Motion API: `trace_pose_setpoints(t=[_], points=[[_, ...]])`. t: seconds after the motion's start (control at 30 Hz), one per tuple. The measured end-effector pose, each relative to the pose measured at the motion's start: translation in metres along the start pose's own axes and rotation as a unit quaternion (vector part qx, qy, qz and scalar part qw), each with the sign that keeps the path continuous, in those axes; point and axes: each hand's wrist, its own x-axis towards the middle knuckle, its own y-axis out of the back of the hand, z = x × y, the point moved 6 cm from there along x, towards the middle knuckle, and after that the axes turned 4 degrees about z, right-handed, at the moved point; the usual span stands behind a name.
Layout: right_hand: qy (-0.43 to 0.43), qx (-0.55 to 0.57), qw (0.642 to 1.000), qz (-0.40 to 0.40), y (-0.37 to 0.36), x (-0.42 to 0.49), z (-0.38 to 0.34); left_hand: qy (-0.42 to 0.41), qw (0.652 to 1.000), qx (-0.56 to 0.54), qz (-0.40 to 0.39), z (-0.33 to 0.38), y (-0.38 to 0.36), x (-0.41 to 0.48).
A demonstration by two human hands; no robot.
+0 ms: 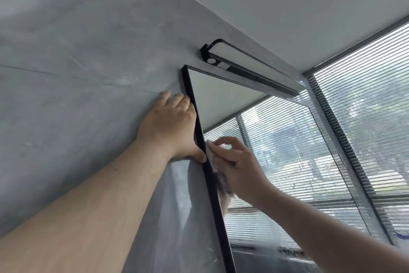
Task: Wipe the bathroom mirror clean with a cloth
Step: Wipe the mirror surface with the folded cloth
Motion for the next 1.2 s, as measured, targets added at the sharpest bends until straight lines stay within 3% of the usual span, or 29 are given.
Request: trace_pose_setpoints(t=[0.2, 0.57, 0.7, 1.0, 1.1, 1.2], points=[[0.003, -0.039, 0.999, 0.016, -0.008, 0.059, -0.025, -0.001, 1.0, 0.005, 0.006, -0.001, 0.001, -0.001], [0.024, -0.057, 0.998, 0.002, 0.003, -0.034, 0.004, -0.001, 1.0, 0.01, 0.012, 0.0, 0.001, -0.001], [0.012, -0.032, 0.999, 0.008, 0.004, -0.028, 0.0, 0.001, 1.0, 0.016, 0.007, -0.001, -0.001, 0.0], [-0.041, -0.005, 0.993, 0.112, 0.006, 0.056, 0.024, 0.007, 1.0, 0.013, -0.011, 0.0, -0.003, 0.001], [-0.1, -0.028, 0.98, 0.17, 0.034, 0.064, 0.065, 0.01, 1.0, 0.015, -0.018, 0.0, -0.003, 0.001], [-0.214, -0.071, 0.94, 0.257, 0.076, 0.044, 0.12, 0.01, 1.0, 0.017, -0.016, 0.0, -0.001, 0.001]])
